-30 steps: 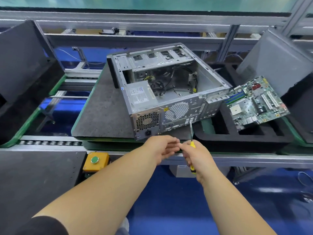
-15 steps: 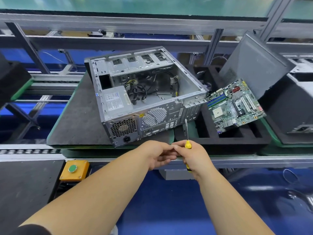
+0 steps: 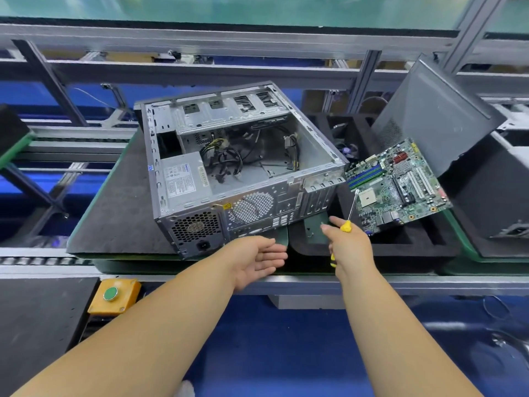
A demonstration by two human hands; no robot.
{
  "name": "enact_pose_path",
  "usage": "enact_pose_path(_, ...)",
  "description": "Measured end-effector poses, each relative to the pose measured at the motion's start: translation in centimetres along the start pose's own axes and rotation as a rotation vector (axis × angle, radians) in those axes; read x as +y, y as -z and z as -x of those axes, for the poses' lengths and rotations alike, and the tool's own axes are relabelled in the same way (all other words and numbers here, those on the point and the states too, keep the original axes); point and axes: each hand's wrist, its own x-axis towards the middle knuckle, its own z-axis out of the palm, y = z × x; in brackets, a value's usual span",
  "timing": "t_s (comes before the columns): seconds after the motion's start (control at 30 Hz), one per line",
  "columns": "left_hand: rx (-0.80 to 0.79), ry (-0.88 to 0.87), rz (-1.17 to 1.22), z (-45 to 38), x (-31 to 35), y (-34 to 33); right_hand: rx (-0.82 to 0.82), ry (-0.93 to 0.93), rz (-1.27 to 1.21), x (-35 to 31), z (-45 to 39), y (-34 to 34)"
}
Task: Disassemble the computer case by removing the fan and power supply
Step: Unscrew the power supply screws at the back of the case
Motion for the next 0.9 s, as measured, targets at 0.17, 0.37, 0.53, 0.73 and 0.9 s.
enact_pose_path(0.17, 0.012, -0.01, 0.05, -0.1, -0.2, 0.9, 0.019, -0.056, 0.008, 1.0, 0.0, -0.5)
enact_pose_path(0.37, 0.057, -0.028, 0.12, 0.6, -0.9, 1.4, -0.017, -0.103, 0.02, 2.5, 2.1, -1.0)
enact_pose_path(0.53, 0.151, -0.024, 0.166, 1.8, -1.7, 2.4, -0.08, -0.094, 0.042, 3.1, 3.9, -2.0)
enact_pose_path(0.73, 0.279, 0.023, 0.228, 3.3, -2.4, 4.7, -0.184, 0.101, 0.095, 2.1, 6.8, -3.8)
enact_pose_path(0.9, 0.366, 0.004, 0.299, 4.8, -1.8, 7.0, -0.271, 0.384, 0.223, -1.1, 9.2, -6.0)
